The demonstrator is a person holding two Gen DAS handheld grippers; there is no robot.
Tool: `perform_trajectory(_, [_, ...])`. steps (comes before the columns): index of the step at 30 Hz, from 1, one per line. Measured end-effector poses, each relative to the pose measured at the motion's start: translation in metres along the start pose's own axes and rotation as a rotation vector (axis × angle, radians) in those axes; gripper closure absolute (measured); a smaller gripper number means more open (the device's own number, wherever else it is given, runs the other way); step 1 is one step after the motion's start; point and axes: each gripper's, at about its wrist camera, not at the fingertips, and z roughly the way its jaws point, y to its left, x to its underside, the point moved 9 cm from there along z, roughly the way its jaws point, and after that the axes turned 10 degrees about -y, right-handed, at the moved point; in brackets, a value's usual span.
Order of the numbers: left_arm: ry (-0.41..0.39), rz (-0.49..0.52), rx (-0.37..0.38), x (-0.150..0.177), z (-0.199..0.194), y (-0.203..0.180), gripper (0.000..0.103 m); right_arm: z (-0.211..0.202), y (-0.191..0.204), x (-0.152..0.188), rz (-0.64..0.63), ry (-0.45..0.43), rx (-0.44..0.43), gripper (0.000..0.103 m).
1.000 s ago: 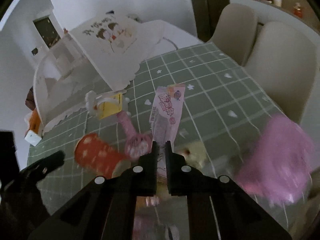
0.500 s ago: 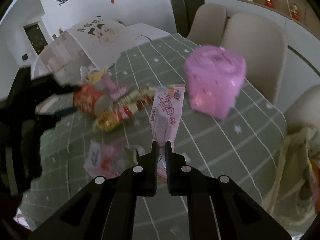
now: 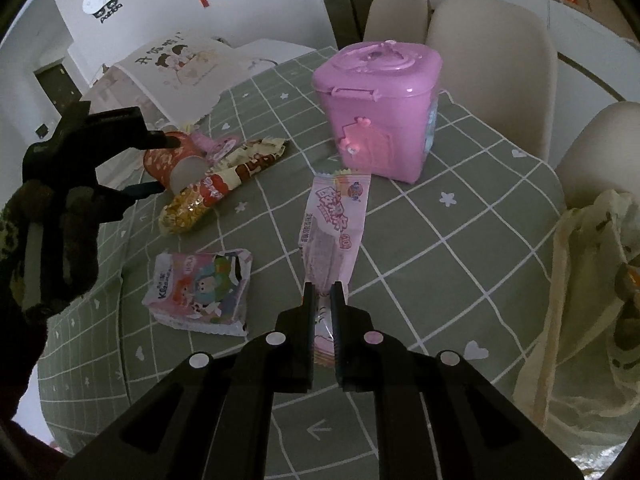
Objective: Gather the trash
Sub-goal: 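Grasp the pink wrapper with the right tool while the left tool grasps the red paper cup, then carry both items to the trash bag while opening the left tool to drop the red cup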
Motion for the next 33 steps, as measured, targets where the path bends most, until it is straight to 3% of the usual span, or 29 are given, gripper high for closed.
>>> perform_trajectory(4, [0.007,0.076,0.05,0.004,-0.012,-0.011,0.049,-0.001,-0.001,-0.004,-0.001,-0.032,-0.006,0.065])
perform_trajectory(9, [0.016,0.266,0.091,0.023,-0.041,-0.023,0.05,0.004,0.004,-0.008,0.004,-0.001,-0.036,0.063])
perform_trajectory(12, [-0.003,0.423,0.105,0.039,-0.067,-0.028,0.05,0.012,0.003,-0.012,0.021,0.012,-0.015,0.063])
perform_trajectory(14, [-0.014,0.475,0.099,0.047,-0.077,-0.027,0.049,0.02,0.002,-0.015,0.023,0.023,0.01,0.063])
perform_trajectory(18, [0.003,0.448,0.108,0.052,-0.089,-0.015,0.049,0.035,-0.005,-0.018,0.04,0.057,0.057,0.063])
perform_trajectory(28, [-0.004,0.404,0.074,0.046,-0.097,0.009,0.049,0.057,-0.006,-0.033,-0.006,0.072,0.066,0.063])
perform_trajectory(31, [-0.022,0.416,0.071,0.045,-0.1,0.006,0.049,0.058,-0.004,-0.033,-0.026,0.076,0.06,0.086])
perform_trajectory(33, [-0.033,0.433,0.075,0.046,-0.103,0.003,0.049,0.05,-0.002,-0.037,-0.034,0.051,0.056,0.09])
